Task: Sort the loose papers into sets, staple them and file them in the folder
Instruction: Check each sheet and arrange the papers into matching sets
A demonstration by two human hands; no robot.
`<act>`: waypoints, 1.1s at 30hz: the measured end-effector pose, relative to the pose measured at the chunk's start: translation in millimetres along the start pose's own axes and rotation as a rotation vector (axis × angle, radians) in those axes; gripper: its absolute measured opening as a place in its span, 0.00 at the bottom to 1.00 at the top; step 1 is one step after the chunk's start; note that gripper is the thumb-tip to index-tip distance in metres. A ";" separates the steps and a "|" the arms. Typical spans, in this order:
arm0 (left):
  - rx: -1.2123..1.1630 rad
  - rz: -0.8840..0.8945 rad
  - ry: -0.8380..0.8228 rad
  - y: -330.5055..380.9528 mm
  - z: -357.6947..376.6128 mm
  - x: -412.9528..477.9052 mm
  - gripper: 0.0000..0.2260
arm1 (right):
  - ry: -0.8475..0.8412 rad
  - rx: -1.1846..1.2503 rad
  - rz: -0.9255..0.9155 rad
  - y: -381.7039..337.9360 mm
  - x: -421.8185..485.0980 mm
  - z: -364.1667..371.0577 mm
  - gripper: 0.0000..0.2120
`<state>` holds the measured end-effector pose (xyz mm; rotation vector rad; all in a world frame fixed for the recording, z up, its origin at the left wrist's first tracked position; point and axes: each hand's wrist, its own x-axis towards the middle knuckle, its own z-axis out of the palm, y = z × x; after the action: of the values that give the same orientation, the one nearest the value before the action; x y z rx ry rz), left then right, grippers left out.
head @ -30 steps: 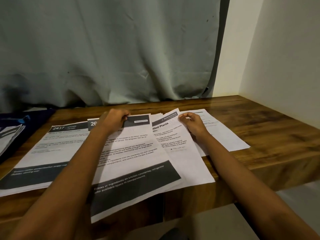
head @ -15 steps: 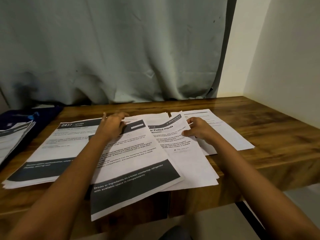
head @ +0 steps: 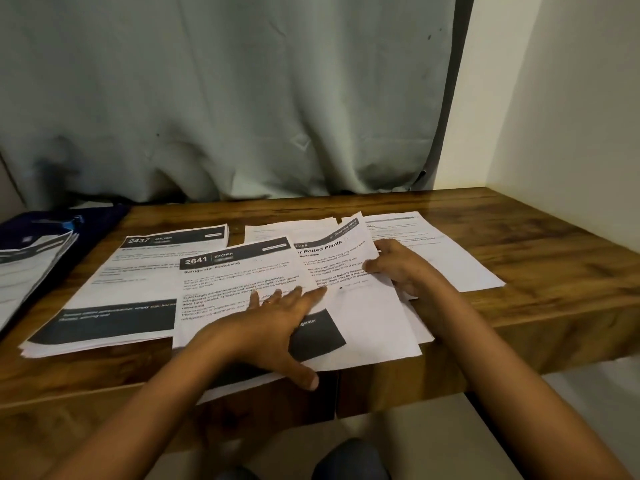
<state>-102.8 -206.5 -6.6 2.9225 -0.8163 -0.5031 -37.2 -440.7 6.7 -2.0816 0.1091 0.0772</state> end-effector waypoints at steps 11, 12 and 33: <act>-0.032 0.040 0.008 -6.8 3.0 -19.6 0.47 | 0.019 -0.108 -0.168 -8.6 -0.3 39.0 0.18; -0.027 0.043 0.020 -7.8 4.6 -20.7 0.46 | 0.082 -0.141 -0.188 -6.6 -1.6 35.3 0.20; -0.036 0.102 0.167 -7.1 18.1 -37.1 0.43 | 0.381 -0.338 0.098 24.9 -19.4 1.9 0.17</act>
<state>-135.2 -180.9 -13.9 2.8245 -0.9165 -0.2591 -59.3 -450.4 -13.8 -2.4061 0.4570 -0.2603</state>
